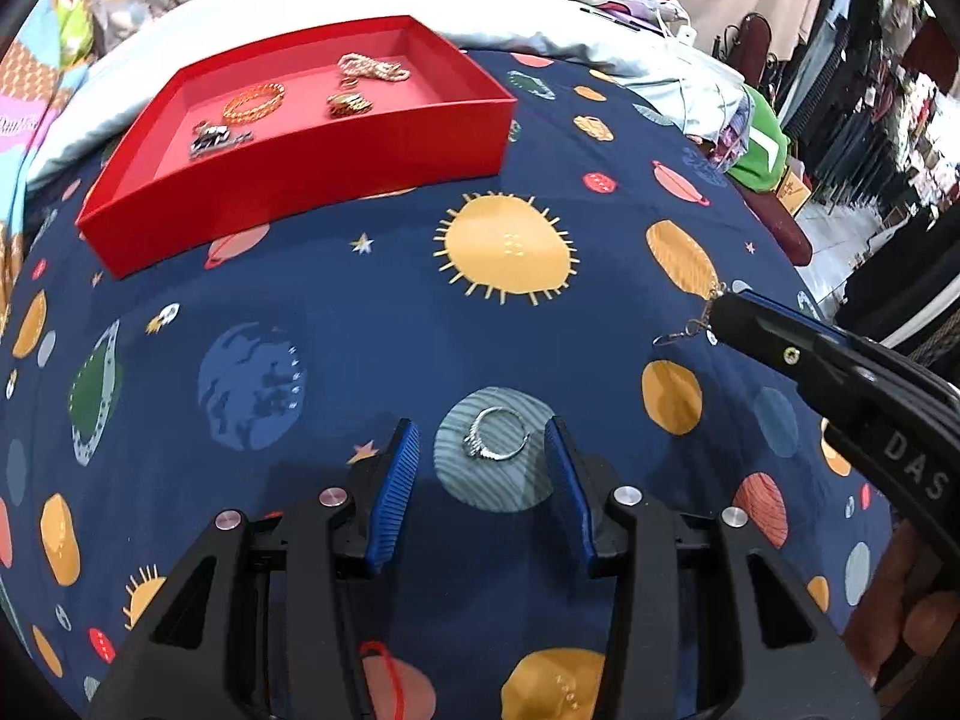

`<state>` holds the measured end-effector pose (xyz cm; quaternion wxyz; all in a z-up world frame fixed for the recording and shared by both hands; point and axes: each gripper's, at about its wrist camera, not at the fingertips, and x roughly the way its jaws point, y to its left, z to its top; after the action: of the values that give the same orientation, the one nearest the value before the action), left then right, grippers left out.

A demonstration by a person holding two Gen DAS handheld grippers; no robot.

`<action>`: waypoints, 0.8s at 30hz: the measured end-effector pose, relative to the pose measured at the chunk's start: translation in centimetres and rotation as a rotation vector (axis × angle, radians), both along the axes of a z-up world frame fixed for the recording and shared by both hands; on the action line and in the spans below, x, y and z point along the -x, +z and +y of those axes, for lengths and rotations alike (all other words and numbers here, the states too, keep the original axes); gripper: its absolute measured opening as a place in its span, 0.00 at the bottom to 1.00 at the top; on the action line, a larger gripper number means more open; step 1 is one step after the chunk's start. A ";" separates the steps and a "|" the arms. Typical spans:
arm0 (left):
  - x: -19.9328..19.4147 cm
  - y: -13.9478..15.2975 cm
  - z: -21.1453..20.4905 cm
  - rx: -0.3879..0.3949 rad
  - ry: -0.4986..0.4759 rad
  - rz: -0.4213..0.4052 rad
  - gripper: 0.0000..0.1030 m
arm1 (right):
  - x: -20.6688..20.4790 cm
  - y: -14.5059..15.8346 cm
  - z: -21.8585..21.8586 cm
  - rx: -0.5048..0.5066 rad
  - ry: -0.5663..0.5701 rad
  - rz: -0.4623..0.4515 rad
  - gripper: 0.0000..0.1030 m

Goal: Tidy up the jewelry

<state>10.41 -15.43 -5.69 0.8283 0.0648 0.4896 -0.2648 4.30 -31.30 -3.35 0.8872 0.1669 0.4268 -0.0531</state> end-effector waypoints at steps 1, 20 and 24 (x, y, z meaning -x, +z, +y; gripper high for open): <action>0.0 0.0 -0.1 0.002 -0.002 -0.004 0.36 | 0.1 -0.1 -0.1 -0.004 -0.001 0.000 0.09; 0.4 1.5 1.2 0.052 -0.013 0.008 0.06 | 0.4 0.9 0.5 -0.043 0.023 -0.039 0.09; -0.2 2.8 2.3 0.057 0.016 -0.014 0.06 | -0.2 1.9 1.2 -0.036 0.048 -0.061 0.09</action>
<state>10.60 -13.17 -2.88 0.8354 0.0389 0.4764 -0.2715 4.46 -30.08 -1.47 0.8977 0.1741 0.4042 -0.0192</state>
